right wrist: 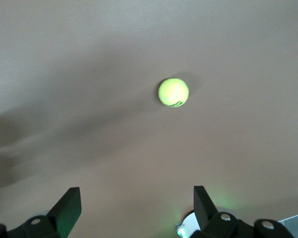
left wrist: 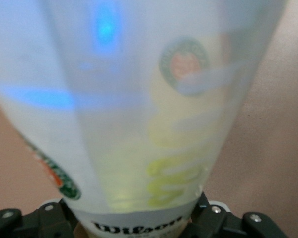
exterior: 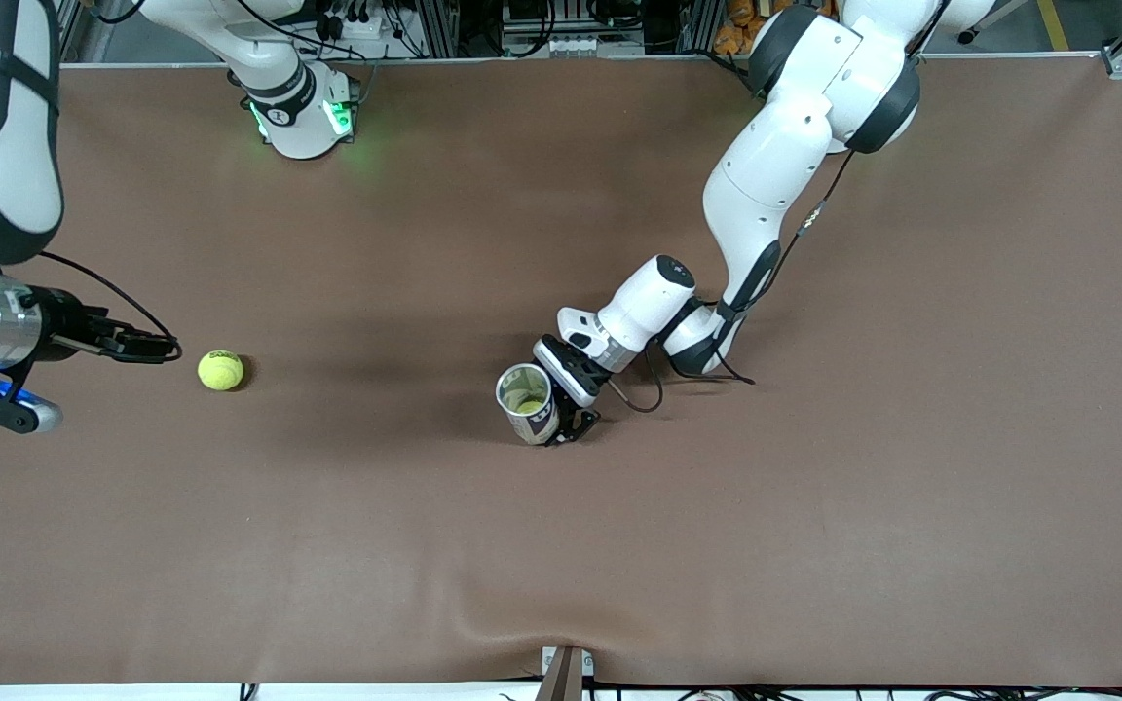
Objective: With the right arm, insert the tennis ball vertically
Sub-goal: 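Move the right gripper to the second tennis ball and grasp it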
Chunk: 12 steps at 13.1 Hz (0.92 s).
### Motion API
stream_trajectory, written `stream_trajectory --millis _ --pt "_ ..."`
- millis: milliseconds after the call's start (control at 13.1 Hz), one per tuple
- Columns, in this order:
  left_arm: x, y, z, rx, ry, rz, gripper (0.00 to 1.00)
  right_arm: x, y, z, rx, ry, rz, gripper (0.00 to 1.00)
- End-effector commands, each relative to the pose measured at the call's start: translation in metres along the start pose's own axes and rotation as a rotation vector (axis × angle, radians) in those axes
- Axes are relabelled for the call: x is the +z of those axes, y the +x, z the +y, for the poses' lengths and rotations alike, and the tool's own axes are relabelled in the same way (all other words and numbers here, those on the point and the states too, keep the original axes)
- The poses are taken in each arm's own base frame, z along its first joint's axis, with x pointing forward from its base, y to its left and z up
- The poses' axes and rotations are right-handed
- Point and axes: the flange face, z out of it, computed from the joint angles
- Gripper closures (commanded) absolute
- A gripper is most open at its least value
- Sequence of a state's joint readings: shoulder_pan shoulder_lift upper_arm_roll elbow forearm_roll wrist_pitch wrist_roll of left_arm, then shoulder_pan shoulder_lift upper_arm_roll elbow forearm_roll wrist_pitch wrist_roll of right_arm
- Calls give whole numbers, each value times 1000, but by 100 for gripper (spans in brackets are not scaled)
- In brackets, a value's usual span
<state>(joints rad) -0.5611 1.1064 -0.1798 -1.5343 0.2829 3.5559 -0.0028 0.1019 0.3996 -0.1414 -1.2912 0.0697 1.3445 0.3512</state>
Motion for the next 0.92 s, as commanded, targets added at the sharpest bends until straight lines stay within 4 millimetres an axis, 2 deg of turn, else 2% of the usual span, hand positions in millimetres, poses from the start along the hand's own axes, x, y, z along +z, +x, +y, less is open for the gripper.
stream_trajectory --millis 0,153,306,612,842 --pt "5 -17 -2 -14 -1 -26 15 38 -2 12 -53 -43 28 0" --pt "4 -17 -1 -14 -1 -27 15 60 1 28 -51 -22 59 0" --pt "4 -16 -1 -13 -1 -24 16 82 0 34 -72 -15 71 0" --pt "4 -15 -2 -13 0 -23 16 142 4 63 -125 12 135 0" --pt "3 -14 -3 -13 1 -21 15 185 9 64 -127 26 200 0"
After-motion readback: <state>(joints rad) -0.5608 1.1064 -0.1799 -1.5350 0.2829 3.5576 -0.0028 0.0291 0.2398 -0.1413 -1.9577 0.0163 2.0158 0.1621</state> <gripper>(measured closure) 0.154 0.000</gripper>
